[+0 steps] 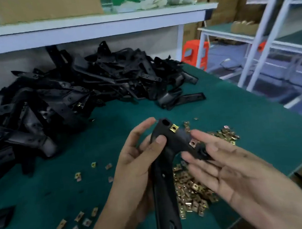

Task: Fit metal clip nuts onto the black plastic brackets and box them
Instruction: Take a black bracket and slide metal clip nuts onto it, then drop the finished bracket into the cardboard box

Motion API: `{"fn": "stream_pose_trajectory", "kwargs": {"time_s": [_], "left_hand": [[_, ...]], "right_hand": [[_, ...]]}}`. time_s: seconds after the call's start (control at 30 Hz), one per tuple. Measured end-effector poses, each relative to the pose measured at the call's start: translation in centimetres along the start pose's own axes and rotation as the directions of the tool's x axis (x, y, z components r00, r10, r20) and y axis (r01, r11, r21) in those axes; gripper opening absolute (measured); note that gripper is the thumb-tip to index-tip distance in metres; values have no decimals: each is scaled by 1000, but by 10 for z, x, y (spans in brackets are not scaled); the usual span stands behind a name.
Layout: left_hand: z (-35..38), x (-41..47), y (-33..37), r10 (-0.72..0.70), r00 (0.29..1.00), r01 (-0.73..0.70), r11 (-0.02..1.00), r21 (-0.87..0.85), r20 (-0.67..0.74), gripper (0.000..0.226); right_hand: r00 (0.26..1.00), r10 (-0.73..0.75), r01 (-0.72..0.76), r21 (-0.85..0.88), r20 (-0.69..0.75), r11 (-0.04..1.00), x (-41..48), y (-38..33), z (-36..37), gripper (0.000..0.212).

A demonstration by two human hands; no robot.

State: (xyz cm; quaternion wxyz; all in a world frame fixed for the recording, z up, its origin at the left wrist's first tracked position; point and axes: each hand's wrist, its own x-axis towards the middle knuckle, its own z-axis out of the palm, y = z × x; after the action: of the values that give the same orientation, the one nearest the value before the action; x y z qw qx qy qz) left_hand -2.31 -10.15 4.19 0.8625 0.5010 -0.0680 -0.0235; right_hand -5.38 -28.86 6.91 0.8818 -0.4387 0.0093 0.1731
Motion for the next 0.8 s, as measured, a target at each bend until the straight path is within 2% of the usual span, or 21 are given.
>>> {"fn": "stream_pose_trajectory", "kwargs": {"time_s": [0.13,0.27,0.4,0.47,0.57,0.7,0.73,0.8], "left_hand": [[60,1,-38,-58,996,53,996,74,73,36],[124,-11,-84,-119,983,99,985,141,140,27],[175,-22,-121,-215,957,177,965,195,196,25],[197,-27,-139,-251,945,209,956,206,207,25],[223,-35,-168,-300,927,246,939,239,225,23],[240,-37,-207,-340,900,227,900,371,273,22],[243,-36,-216,-352,885,205,881,426,304,24],[243,-32,-233,-442,823,178,797,578,356,40]], "right_hand": [[974,-108,118,38,-198,992,-50,-17,-33,43],[900,-221,261,58,-375,964,-98,-26,-66,44],[819,-256,323,44,-513,945,-137,-35,-102,41],[772,-267,321,-8,-577,947,-154,-39,-120,34],[708,-292,315,-82,-643,945,-173,-40,-145,35],[614,-326,271,-196,-719,943,-184,-37,-171,29],[579,-342,226,-257,-740,939,-183,-35,-178,28],[463,-420,33,-458,-780,888,-180,-27,-198,25]]}}
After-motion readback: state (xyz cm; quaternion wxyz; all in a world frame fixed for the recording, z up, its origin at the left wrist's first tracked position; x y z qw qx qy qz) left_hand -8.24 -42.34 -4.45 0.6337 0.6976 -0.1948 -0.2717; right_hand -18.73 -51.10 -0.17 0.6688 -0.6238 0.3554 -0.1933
